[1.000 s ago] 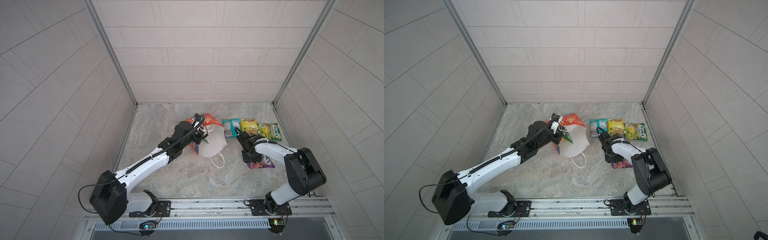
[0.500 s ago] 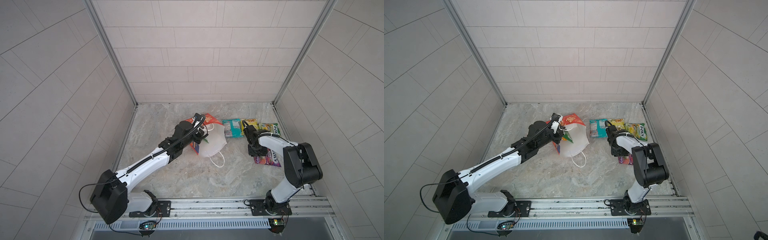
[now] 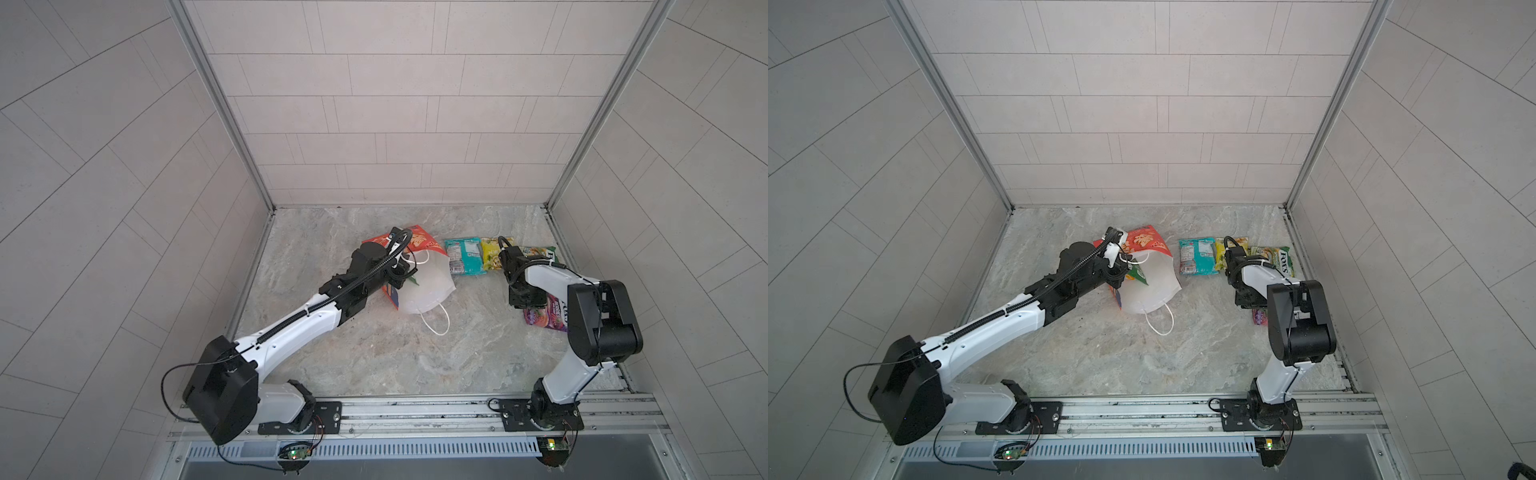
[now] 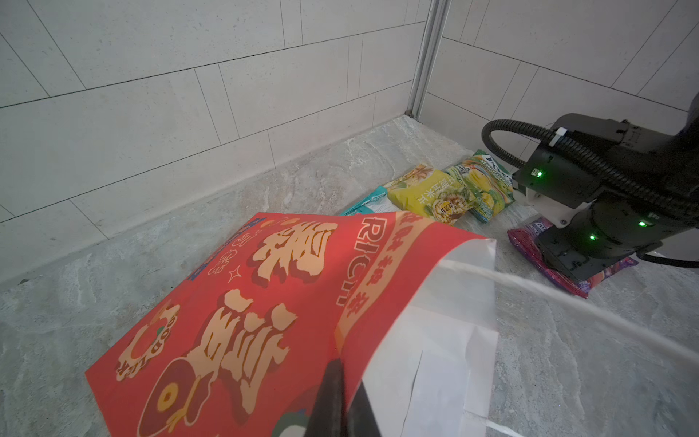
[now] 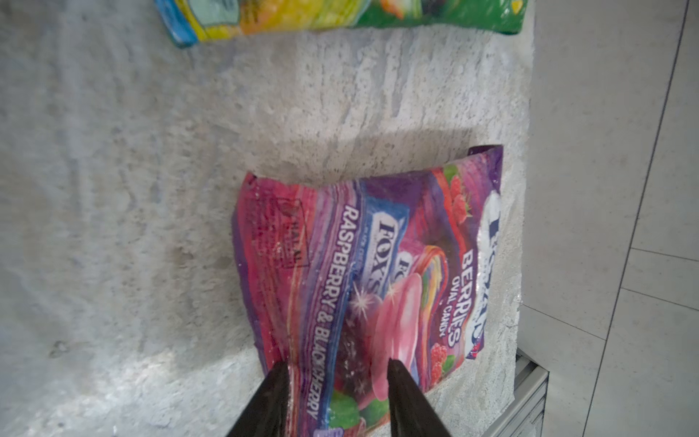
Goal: Take the snacks out of the paper bag
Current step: Move the snack to the middle-right of the table, then rotate the snack at the middle-right of the table.
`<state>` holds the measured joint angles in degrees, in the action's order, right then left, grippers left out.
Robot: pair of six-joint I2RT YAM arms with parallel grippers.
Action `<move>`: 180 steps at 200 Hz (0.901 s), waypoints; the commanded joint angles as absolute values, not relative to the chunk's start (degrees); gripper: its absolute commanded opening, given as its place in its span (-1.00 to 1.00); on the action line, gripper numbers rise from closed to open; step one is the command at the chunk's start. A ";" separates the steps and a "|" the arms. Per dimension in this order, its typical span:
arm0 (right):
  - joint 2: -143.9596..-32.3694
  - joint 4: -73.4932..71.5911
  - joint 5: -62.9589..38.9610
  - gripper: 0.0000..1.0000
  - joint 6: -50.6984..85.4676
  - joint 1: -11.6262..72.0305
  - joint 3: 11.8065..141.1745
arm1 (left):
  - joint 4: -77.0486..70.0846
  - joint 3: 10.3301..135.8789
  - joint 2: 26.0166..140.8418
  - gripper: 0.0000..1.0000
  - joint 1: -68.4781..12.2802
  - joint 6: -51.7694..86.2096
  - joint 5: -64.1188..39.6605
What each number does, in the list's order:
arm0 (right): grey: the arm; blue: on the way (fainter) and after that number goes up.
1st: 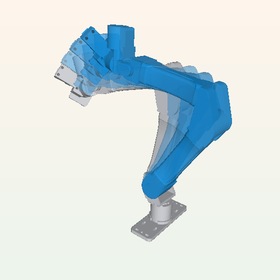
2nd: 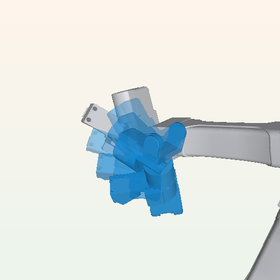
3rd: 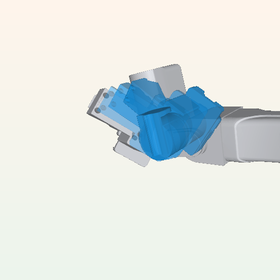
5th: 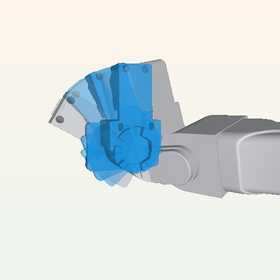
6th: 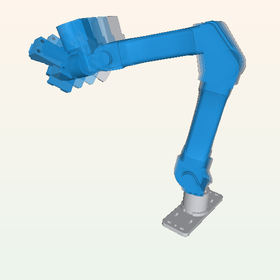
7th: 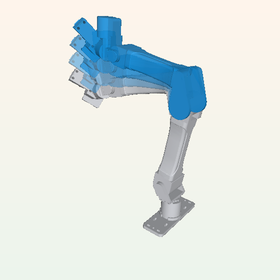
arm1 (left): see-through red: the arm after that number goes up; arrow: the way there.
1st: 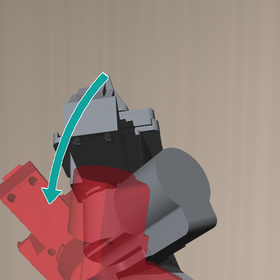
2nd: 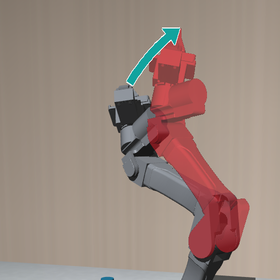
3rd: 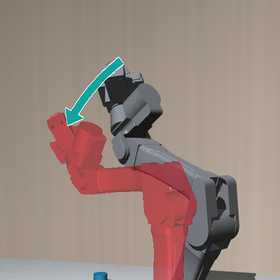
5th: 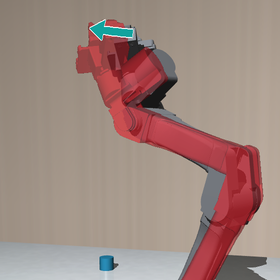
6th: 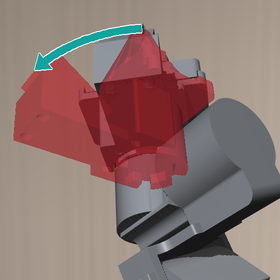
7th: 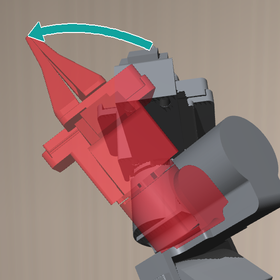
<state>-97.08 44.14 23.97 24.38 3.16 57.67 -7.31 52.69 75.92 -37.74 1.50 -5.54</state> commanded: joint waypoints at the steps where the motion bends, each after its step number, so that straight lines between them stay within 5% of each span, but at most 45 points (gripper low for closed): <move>1: -95.31 44.41 25.08 -0.07 24.70 3.77 57.74 | -8.42 53.15 76.12 -1.00 -37.38 1.71 -5.81; 71: -72.74 36.72 12.24 0.12 30.24 1.97 55.40 | -9.24 52.16 75.44 -1.00 -37.36 1.98 -5.63; 89: -65.70 31.56 8.86 -0.03 33.91 -4.07 51.42 | -8.90 52.38 75.23 -1.00 -37.36 2.00 -6.06; 111: -58.93 27.46 5.25 -0.69 40.40 -16.07 45.56 | -8.59 51.91 74.20 -1.00 -37.40 1.91 -5.76; 140: -61.02 26.72 6.95 -1.00 45.75 -19.57 43.44 | -8.81 51.64 73.48 -1.00 -37.44 1.76 -5.74; 180: -60.78 25.02 9.95 -1.00 53.24 -23.24 38.48 | -8.99 51.78 73.21 -1.00 -37.44 1.99 -6.11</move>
<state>-61.41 26.35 8.23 46.28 -20.95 40.03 -7.44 52.03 74.89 -37.71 1.54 -5.52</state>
